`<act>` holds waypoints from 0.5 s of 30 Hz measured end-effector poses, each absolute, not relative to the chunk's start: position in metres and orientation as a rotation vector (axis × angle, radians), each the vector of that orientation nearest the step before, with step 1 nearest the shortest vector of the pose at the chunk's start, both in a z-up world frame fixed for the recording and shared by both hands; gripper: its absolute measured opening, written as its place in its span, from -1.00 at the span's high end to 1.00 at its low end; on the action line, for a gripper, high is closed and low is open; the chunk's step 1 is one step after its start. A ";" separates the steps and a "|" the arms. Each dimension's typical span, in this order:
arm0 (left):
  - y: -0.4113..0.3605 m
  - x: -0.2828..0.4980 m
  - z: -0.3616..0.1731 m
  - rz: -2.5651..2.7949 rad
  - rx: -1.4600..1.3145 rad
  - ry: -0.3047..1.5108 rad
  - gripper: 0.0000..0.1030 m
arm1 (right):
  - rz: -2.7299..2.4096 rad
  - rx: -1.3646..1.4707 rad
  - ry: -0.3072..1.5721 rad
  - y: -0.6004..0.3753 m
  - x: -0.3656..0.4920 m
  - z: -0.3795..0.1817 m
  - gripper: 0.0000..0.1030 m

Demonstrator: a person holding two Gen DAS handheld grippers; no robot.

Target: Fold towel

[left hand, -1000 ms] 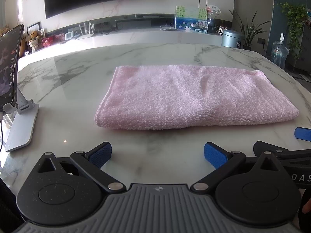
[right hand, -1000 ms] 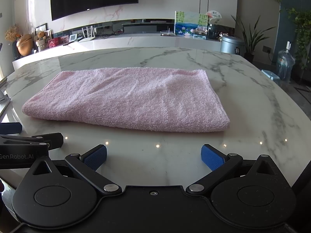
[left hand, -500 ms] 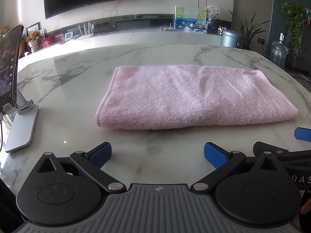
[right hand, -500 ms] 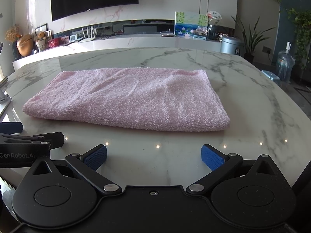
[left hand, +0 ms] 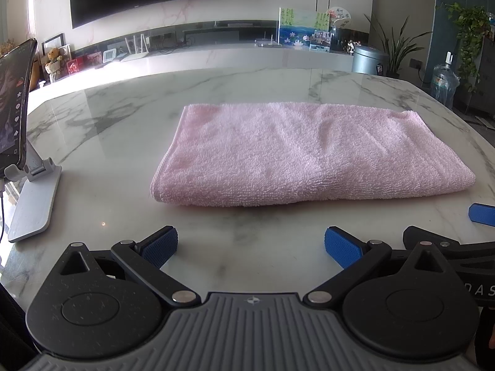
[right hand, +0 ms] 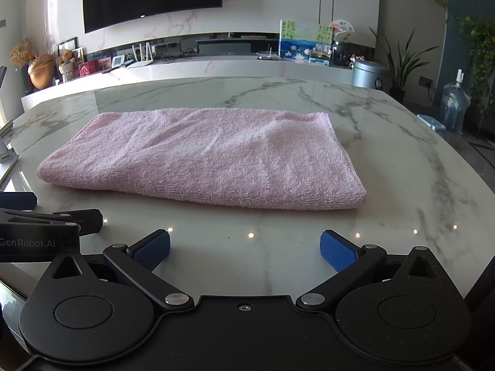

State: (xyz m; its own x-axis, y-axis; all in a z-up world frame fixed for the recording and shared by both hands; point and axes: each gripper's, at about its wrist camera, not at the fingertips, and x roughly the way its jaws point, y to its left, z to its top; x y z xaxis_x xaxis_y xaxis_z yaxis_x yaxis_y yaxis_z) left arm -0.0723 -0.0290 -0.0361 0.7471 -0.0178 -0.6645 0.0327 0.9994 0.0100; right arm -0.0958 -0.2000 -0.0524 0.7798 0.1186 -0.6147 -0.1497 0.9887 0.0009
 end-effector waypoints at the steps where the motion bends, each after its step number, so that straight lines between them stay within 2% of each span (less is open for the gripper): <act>1: -0.029 -0.072 -0.036 -0.028 0.022 0.726 -1.00 | 0.145 -0.049 0.661 -0.200 -0.096 -0.052 -1.00; 15: -0.029 -0.073 -0.036 -0.028 0.022 0.727 -1.00 | 0.144 -0.048 0.660 -0.198 -0.095 -0.052 -1.00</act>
State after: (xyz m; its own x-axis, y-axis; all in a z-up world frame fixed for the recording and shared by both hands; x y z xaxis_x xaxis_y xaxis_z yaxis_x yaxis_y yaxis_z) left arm -0.0732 -0.0294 -0.0365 0.7469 -0.0184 -0.6647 0.0334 0.9994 0.0098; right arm -0.0953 -0.1984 -0.0520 0.7805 0.1177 -0.6140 -0.1485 0.9889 0.0009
